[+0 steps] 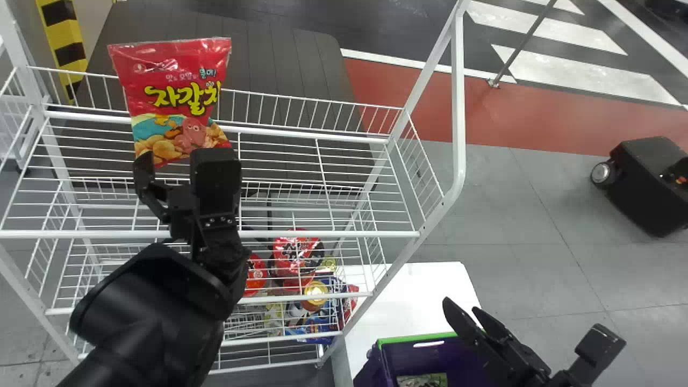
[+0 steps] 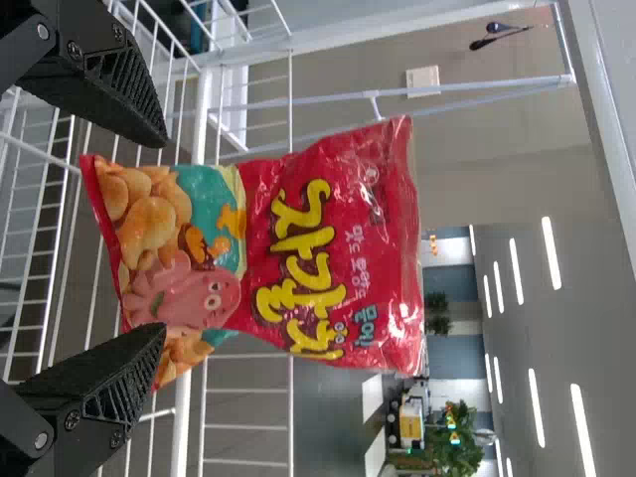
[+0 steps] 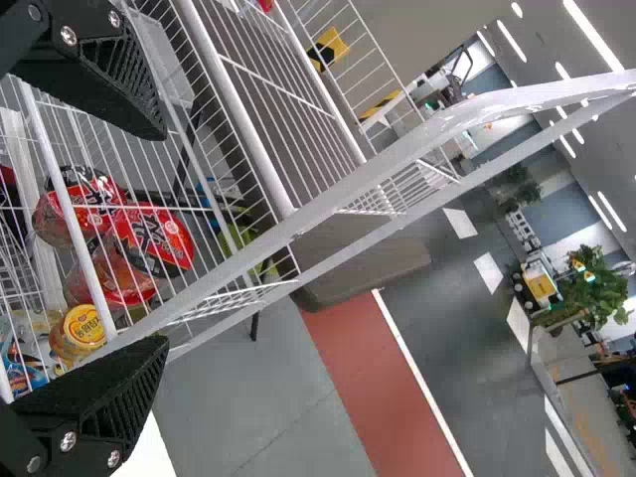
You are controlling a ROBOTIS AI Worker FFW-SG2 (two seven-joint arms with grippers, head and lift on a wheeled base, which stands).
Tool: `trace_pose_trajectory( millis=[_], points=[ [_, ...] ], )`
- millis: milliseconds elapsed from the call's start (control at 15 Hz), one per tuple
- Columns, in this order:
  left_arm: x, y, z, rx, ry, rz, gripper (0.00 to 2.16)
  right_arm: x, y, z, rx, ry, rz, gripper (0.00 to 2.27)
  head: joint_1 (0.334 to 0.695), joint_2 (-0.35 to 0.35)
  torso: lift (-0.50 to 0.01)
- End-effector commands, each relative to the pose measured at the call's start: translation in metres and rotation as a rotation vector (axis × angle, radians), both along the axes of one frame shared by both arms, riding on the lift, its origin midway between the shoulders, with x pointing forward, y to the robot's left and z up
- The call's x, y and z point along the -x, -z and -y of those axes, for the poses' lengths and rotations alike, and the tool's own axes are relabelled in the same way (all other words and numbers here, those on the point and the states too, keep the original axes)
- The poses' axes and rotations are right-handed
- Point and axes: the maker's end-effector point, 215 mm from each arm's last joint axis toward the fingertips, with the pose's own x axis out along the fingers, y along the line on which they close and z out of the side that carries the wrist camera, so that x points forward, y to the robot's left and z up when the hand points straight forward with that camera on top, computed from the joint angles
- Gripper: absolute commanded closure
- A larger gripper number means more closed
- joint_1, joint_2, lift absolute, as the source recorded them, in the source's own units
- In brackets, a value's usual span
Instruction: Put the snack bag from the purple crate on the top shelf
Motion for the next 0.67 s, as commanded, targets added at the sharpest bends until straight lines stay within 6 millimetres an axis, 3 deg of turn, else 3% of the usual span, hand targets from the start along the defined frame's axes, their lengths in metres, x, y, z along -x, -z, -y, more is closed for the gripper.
trace_pose_trajectory(
  millis=[0,133,600],
  points=[
    [-0.004,-0.001,0.01,0.026,0.01,0.0,0.18,0.005,0.001,0.004,-0.001,0.007,-0.013,0.09,0.695,-0.35,-0.001],
    [-0.009,-0.003,0.012,0.019,0.017,0.022,0.18,0.01,0.002,0.008,0.004,0.013,-0.021,0.09,0.695,-0.35,-0.001],
    [-0.032,0.002,-0.011,0.004,-0.025,0.053,0.22,0.018,0.002,0.014,-0.005,0.027,-0.028,0.09,0.695,-0.35,-0.001]
  ],
)
